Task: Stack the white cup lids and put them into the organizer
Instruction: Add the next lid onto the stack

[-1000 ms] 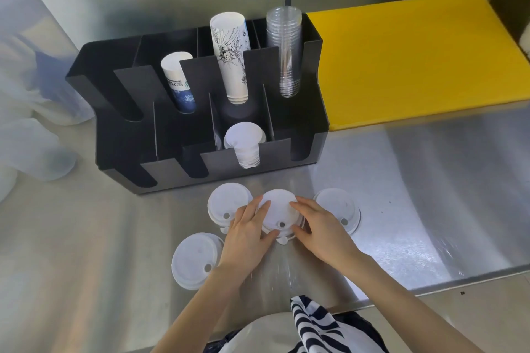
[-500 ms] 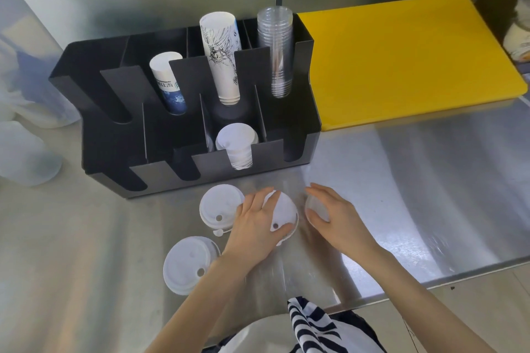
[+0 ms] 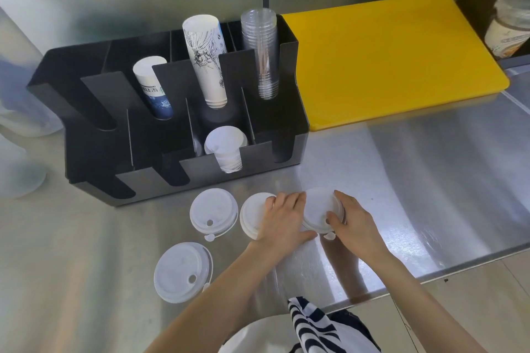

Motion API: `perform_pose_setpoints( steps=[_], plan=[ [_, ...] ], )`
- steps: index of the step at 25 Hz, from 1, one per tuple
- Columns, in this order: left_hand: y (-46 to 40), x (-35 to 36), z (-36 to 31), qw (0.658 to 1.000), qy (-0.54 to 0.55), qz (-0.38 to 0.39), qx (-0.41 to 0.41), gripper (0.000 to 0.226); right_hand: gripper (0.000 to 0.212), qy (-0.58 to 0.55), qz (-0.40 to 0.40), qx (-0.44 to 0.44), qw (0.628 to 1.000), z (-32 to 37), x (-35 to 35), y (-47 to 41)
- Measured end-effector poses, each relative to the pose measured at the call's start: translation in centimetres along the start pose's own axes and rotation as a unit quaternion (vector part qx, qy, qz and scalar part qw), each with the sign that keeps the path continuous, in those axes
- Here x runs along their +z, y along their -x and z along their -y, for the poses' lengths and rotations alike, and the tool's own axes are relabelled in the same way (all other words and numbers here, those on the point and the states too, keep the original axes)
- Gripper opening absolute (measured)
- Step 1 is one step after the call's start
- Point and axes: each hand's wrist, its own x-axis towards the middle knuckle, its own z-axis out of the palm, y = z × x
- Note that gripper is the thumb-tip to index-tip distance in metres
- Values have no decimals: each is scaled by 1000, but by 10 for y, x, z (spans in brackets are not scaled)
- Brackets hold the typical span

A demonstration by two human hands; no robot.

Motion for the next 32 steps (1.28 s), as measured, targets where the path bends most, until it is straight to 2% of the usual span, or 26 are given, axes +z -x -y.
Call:
perform_pose_setpoints(
  steps=[5, 10, 16, 22, 32],
  plan=[
    [-3, 1, -1, 999, 30, -30, -13, 63, 45, -12, -17, 3, 1000, 5, 0, 1],
    [9, -8, 7, 983, 156, -91, -13, 64, 39, -59, -61, -7, 996, 18, -2, 2],
    [40, -22, 36, 958, 226, -169, -47, 67, 34, -94, -40, -66, 993, 45, 16, 0],
    [57, -15, 54, 952, 244, -161, -94, 67, 38, -74, 24, -100, 992, 55, 37, 3],
    [60, 1, 60, 958, 237, -115, -117, 70, 43, -33, 60, -110, 992, 48, 51, 8]
  ],
)
